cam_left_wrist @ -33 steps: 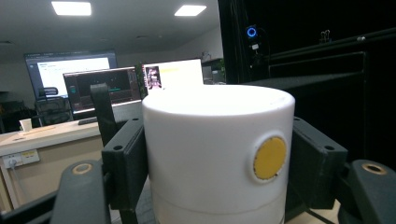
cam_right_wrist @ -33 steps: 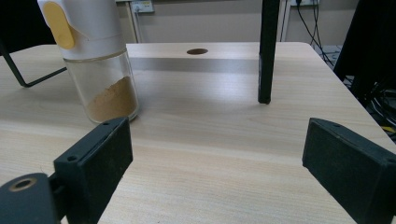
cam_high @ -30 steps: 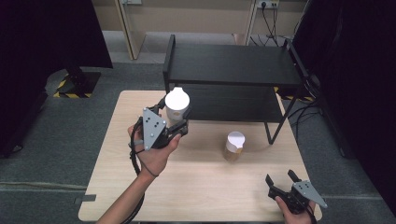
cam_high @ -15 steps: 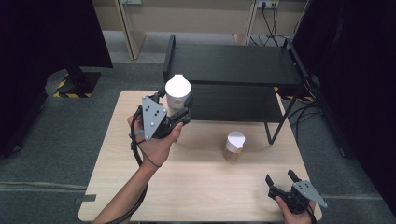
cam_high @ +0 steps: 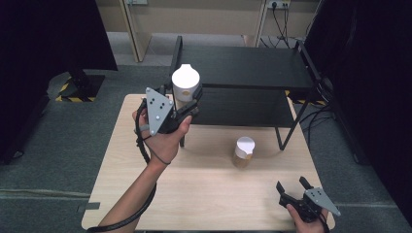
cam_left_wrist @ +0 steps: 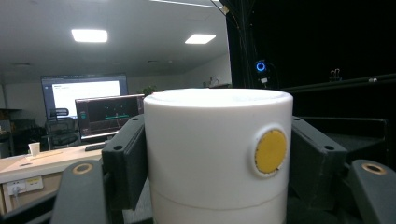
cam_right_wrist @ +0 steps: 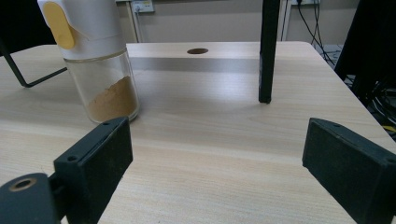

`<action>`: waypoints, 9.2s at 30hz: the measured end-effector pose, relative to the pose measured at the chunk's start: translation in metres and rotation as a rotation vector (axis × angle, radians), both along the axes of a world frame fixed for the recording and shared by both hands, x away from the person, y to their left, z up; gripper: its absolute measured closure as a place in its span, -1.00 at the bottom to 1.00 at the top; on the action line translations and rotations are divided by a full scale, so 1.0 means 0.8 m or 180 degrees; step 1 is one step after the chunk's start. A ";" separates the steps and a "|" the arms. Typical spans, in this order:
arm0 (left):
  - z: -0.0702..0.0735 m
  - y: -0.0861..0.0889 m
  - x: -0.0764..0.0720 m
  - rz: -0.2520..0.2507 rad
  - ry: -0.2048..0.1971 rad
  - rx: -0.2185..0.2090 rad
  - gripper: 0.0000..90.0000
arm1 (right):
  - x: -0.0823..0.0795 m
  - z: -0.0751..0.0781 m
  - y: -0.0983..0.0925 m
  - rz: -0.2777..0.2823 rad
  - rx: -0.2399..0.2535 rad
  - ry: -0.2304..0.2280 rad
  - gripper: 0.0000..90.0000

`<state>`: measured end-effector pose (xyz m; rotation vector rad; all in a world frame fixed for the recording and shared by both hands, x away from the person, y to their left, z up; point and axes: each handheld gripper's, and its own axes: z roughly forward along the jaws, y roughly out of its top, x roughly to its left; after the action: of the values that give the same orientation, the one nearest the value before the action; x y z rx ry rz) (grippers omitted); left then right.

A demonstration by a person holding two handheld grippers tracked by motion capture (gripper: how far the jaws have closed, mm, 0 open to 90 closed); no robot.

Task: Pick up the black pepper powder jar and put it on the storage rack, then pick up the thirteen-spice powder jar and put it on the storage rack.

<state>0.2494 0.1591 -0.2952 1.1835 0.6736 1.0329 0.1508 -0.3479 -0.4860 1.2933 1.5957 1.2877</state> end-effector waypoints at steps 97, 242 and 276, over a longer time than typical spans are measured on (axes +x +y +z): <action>0.067 -0.036 0.124 0.0363 0.0333 -0.0165 -0.43 | -0.002 -0.001 -0.002 0.0041 0.0011 -0.0021 -0.81; -0.269 0.038 -0.023 -0.0068 0.1458 0.0128 -0.68 | 0.000 0.001 0.000 0.0052 -0.0030 0.0001 -0.82; -0.267 0.039 -0.019 -0.0122 0.1469 0.0192 -0.69 | 0.017 0.014 0.020 0.0279 0.0056 -0.0135 -0.83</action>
<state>0.2341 0.1902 -0.5086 1.5004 0.9784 0.7543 0.1645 -0.3322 -0.4745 1.2104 1.6305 1.3764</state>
